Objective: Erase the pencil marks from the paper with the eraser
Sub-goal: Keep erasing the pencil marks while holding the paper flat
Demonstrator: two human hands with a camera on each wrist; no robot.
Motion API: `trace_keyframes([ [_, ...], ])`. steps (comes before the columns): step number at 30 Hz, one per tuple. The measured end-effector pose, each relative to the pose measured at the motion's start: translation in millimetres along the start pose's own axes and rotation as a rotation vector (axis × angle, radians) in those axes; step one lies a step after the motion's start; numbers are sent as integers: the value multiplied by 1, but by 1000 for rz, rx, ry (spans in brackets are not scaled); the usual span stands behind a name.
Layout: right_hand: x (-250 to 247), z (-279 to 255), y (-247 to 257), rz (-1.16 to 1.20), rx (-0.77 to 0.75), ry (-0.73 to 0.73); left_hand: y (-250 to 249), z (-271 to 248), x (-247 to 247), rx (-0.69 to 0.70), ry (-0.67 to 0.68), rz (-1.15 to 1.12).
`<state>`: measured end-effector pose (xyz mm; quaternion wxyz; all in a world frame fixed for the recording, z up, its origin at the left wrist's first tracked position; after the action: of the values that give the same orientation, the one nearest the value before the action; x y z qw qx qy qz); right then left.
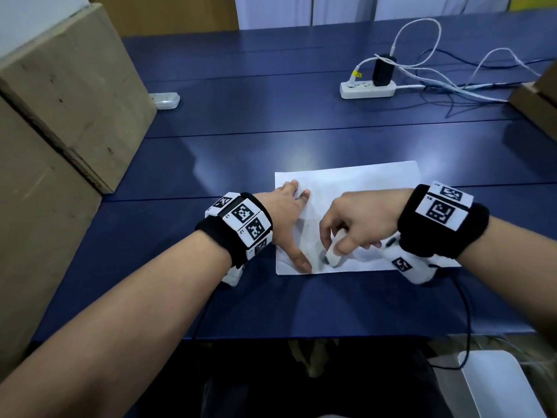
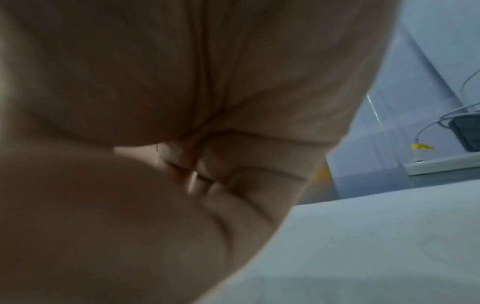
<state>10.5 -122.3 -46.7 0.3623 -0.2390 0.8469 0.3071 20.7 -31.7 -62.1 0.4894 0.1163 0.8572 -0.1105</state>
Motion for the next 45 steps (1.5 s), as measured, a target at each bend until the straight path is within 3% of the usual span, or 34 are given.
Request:
trace_keyframes([
  [5, -42, 7, -39, -29, 180, -347, -1, -2, -2, 3, 17, 10],
  [7, -48, 5, -47, -32, 215, -418, -3, -3, -2, 6, 22, 26],
  [9, -38, 5, -36, -32, 157, -340, -3, -3, -3, 4, 17, 23],
  [13, 2, 0, -3, 35, 0, -5, -1, 0, -1, -8, 6, 6],
  [15, -3, 1, -7, 6, 17, -54, -1, 1, 0, -7, 9, 8],
  [20, -45, 4, -44, -32, 217, -405, -4, -4, -4, 1, 22, 8],
  [22, -40, 3, -39, -30, 180, -373, -3, -3, -3, -1, 21, 11],
  [25, -9, 1, -12, 5, 24, -109, -1, 0, -1, -9, 7, 9],
  [27, 3, -1, -4, 8, -6, -15, 0, 1, 1, -11, 5, 11],
  [29, -6, 2, -12, 2, 33, -87, 0, 2, 0, -9, 5, 12],
  [34, -44, 1, -44, -50, 233, -421, -1, -2, -1, -6, 32, 10],
  [37, -37, 0, -32, -68, 137, -389, -1, -1, 0, -6, 27, 15],
  [40, -18, -2, -5, -127, -20, -216, 0, 1, 1, -14, 20, 19],
  [42, -16, -2, -3, -92, -17, -166, 2, 2, 3, -19, 29, 17],
  [45, -33, 4, -18, -151, 89, -248, 0, 1, 1, -10, 24, 10],
])
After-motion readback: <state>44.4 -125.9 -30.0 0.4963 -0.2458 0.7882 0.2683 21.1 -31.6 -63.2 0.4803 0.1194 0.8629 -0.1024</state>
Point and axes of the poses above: each hand's wrist, its own z-axis towards the middle knuckle, its own x-axis out of the palm, y = z × x, the point moved 9 cm from there along z, towards the middle knuckle, and after that the axes turned 8 degrees about -z, right-handed, at the moved point
